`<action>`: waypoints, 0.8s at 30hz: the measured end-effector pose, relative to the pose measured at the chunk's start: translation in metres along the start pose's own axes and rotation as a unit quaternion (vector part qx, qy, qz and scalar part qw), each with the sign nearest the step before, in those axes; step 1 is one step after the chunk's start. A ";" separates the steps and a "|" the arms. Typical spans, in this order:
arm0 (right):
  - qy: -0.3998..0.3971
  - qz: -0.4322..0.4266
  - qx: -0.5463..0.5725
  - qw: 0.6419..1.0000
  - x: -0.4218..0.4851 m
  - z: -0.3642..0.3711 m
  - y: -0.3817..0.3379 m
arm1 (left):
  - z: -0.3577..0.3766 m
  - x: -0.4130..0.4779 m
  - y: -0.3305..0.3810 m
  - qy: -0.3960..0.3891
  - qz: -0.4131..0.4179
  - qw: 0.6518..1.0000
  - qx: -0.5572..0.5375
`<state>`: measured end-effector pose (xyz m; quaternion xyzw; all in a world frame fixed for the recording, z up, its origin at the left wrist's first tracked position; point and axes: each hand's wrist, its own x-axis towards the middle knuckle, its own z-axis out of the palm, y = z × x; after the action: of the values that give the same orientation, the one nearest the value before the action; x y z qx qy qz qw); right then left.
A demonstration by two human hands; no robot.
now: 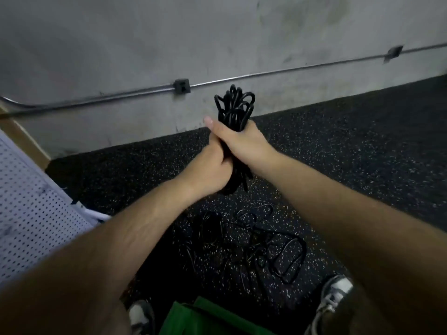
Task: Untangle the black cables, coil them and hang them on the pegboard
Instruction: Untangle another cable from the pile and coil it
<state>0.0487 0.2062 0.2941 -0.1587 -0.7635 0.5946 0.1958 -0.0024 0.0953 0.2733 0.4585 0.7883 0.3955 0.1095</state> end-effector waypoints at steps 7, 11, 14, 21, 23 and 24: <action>-0.106 0.060 -0.029 0.992 0.003 -0.025 0.059 | 0.011 -0.003 -0.044 0.052 -0.175 0.980 -0.076; -0.066 0.166 -0.065 0.982 0.002 -0.014 0.104 | 0.046 0.002 -0.075 0.005 -0.205 0.977 -0.056; -0.016 0.206 -0.068 0.976 0.002 -0.004 0.133 | 0.081 0.009 -0.101 0.031 -0.240 0.968 -0.071; -0.324 0.364 -0.075 0.870 -0.031 -0.011 0.262 | 0.161 -0.045 -0.218 0.034 -0.352 0.917 -0.186; -0.314 0.407 -0.181 0.838 -0.041 -0.003 0.308 | 0.179 -0.066 -0.253 0.022 -0.394 0.901 -0.179; -0.267 0.405 -0.253 0.837 -0.047 0.004 0.328 | 0.185 -0.075 -0.266 0.018 -0.411 0.893 -0.180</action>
<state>0.0906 0.2601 -0.0306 -0.3327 -0.7777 0.4259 -0.3211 -0.0306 0.0605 -0.0561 0.0588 0.8238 0.4581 0.3287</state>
